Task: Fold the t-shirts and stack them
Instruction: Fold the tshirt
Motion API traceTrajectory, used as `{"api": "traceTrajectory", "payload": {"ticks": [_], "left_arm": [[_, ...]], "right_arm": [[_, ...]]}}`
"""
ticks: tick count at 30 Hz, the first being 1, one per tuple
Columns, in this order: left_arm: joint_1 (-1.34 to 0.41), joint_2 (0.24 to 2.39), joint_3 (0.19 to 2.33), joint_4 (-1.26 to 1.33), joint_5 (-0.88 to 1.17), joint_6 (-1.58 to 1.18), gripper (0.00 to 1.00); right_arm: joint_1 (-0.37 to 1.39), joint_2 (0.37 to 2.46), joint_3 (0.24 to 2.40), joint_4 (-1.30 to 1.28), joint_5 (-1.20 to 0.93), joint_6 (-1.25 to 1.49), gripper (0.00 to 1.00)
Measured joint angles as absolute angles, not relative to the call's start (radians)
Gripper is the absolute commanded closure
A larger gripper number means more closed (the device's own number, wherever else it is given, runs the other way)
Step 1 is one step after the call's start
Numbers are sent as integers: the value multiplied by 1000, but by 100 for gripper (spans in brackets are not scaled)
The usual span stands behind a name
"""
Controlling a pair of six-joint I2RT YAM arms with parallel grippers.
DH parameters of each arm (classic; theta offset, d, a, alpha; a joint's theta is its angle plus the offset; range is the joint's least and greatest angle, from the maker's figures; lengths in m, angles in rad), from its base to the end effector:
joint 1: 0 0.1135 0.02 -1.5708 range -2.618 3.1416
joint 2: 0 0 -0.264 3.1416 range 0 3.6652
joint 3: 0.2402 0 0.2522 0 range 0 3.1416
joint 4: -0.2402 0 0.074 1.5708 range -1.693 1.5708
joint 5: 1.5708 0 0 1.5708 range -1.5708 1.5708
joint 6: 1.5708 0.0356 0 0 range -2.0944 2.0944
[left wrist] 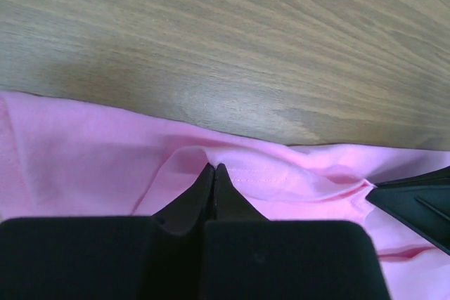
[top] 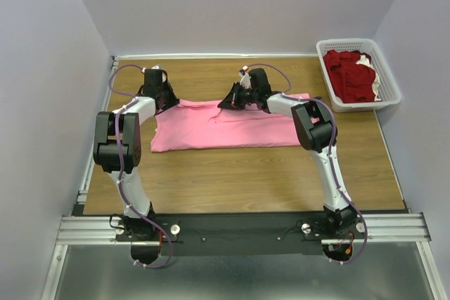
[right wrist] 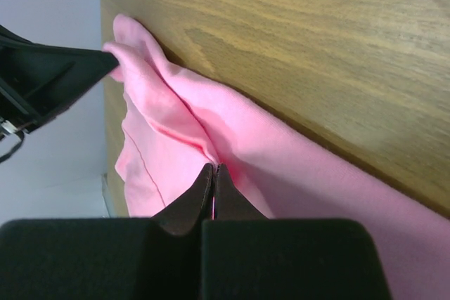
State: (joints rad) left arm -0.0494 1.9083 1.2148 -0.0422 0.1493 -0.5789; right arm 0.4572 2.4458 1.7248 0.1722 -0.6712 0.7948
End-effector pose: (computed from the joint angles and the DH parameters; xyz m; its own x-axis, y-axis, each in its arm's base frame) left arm 0.4143 -0.0258 0.1789 -0.6481 -0.5096 -0.5660 -0.2336 0.8403 -0.4892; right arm 0.4686 0.2552 0.1129 -0.9144 0.1730 -0.3660 -0.2415 0.4925 0.8362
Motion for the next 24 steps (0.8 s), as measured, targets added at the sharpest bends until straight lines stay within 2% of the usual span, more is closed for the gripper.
{"api": "traceTrajectory", "payload": {"ticks": [14, 24], "left_arm": [[-19, 1850, 1231, -133, 150, -518, 100], [-7, 1847, 1226, -160, 178, -490, 100]], "right_arm": [[493, 2345, 1696, 111, -631, 638, 99], [544, 2332, 1700, -9, -501, 509, 99]]}}
